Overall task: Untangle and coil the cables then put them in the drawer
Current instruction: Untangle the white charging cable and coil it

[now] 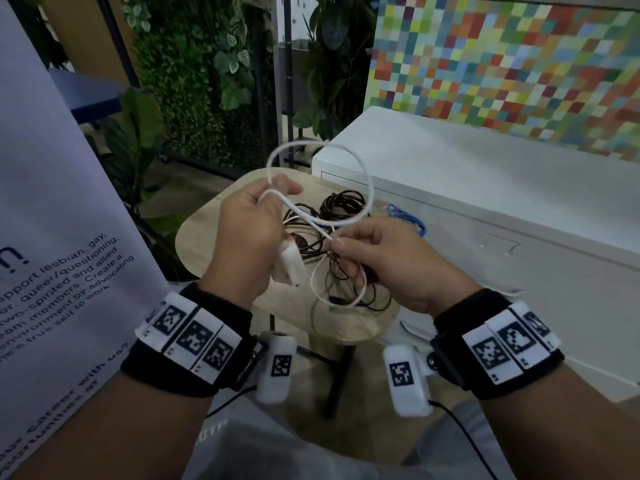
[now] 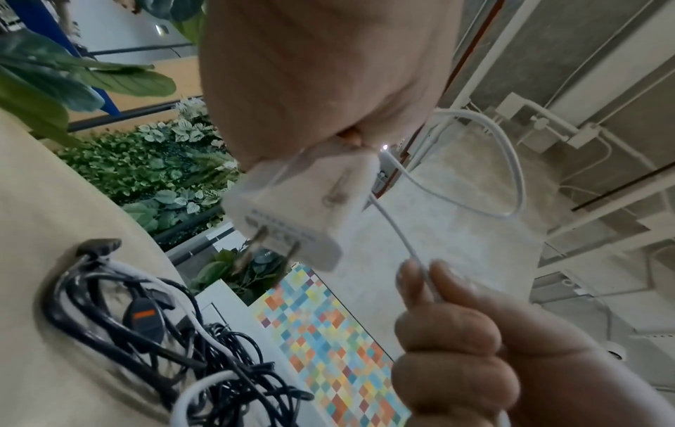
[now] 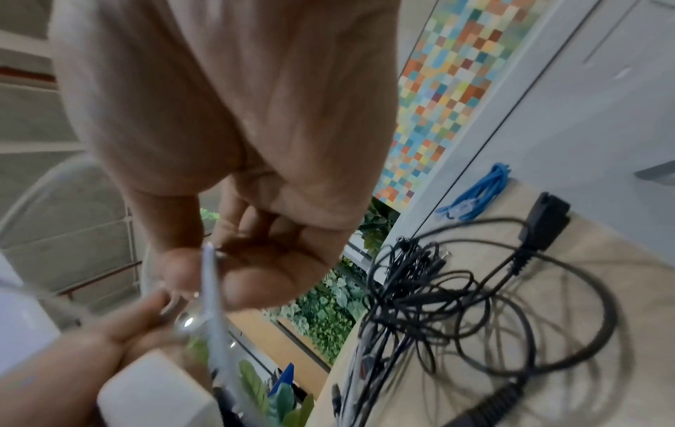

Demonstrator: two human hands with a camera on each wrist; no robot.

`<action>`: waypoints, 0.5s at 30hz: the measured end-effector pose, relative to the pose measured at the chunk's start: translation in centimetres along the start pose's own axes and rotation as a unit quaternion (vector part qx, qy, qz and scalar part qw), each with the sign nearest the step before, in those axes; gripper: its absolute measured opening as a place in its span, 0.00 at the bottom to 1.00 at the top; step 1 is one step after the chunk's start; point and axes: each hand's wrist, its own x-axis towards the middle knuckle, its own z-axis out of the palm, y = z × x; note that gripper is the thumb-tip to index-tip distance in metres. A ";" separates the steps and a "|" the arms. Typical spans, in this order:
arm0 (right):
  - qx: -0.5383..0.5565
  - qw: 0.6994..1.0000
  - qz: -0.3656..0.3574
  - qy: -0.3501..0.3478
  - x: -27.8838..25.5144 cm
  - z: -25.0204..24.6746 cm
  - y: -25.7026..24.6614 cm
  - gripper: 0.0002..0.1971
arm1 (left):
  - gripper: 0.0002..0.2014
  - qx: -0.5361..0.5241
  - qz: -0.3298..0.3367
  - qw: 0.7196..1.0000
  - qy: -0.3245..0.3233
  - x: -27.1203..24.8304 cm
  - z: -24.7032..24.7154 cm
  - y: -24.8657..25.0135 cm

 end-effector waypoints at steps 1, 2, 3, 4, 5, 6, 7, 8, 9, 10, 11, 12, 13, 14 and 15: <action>0.000 1.000 0.002 -0.005 -0.2 -0.5 0.0 0.04 | 0.16 -0.010 0.006 0.999 0.032 0.2 -0.3 0.0; -0.014 1.000 0.005 -0.013 -0.2 -1.0 0.0 0.05 | 0.16 -0.022 0.009 0.998 0.066 0.3 -0.7 -0.2; -0.047 0.999 0.006 -0.021 -0.3 -1.3 -0.1 0.04 | 0.17 -0.034 0.013 0.995 0.093 0.4 -1.0 -0.3; -0.095 0.995 0.009 -0.030 -0.3 -1.6 -0.1 0.03 | 0.17 -0.044 0.018 0.993 0.111 0.5 -1.2 -0.4; -0.146 0.989 0.014 -0.037 -0.3 -1.6 -0.2 0.03 | 0.17 -0.055 0.025 0.991 0.117 0.5 -1.4 -0.5; -0.184 0.982 0.018 -0.035 -0.3 -1.6 -0.2 0.04 | 0.17 -0.066 0.033 0.991 0.110 0.5 -1.6 -0.4; -0.200 0.979 0.017 -0.021 -0.1 -1.5 -0.1 0.06 | 0.16 -0.072 0.032 0.993 0.090 0.6 -1.7 -0.3; -0.187 0.982 0.011 0.007 0.1 -1.4 -0.1 0.07 | 0.15 -0.068 0.025 0.996 0.054 0.7 -1.8 -0.2; -0.141 0.989 0.002 0.043 0.4 -1.3 -0.3 0.08 | 0.12 -0.047 0.012 0.999 0.003 0.6 -1.8 0.0; -0.072 0.995 -0.010 0.075 0.7 -1.1 -0.7 0.09 | 0.09 -0.009 0.004 0.998 -0.063 0.5 -1.7 0.2; 0.001 0.995 -0.022 0.096 1.0 -0.9 -1.3 0.09 | 0.09 0.045 -0.002 0.990 -0.131 0.1 -1.4 0.4; 0.063 0.991 -0.036 0.108 1.3 -0.6 -2.1 0.10 | 0.11 0.107 -0.005 0.975 -0.195 -0.2 -1.2 0.2; 0.112 0.986 -0.052 0.114 1.5 -0.4 -2.9 0.10 | 0.13 0.152 -0.006 0.957 -0.247 -0.7 -0.8 0.1; 0.146 0.980 -0.069 0.120 1.8 -0.3 -3.7 0.10 | 0.11 0.193 0.001 0.942 -0.274 -0.8 -0.3 -0.3; 0.164 0.975 -0.084 0.127 2.1 -0.1 -4.5 0.10 | 0.06 0.223 0.007 0.935 -0.276 -0.8 0.0 -0.5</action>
